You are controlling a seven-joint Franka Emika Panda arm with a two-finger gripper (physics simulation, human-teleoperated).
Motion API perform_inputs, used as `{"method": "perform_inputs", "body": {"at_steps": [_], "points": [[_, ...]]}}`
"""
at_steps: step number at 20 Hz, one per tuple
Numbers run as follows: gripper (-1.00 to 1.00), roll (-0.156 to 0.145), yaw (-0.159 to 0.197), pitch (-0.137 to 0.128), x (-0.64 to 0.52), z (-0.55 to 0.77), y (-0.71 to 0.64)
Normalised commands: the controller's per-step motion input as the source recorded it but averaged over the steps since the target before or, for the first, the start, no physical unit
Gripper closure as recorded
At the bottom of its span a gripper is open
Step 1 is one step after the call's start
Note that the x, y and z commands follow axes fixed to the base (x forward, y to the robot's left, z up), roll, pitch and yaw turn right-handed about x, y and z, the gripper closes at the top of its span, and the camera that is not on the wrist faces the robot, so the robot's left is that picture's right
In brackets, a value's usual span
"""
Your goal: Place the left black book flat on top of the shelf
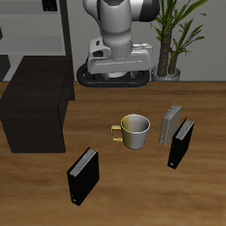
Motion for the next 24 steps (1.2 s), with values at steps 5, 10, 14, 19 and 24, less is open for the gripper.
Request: {"method": "perform_inputs", "body": {"at_steps": [5, 10, 14, 19, 24], "points": [[-1.00, -0.021, -0.013, 0.016, 0.06, -0.04, -0.04], [-1.00, -0.041, -0.016, -0.003, 0.12, 0.04, 0.02], [-1.00, -0.065, -0.053, -0.051, 0.15, 0.10, 0.27], [-1.00, 0.048, 0.010, -0.052, 0.03, 0.11, 0.67], [-1.00, -0.007, -0.016, -0.030, 0.15, 0.11, 0.46]]}}
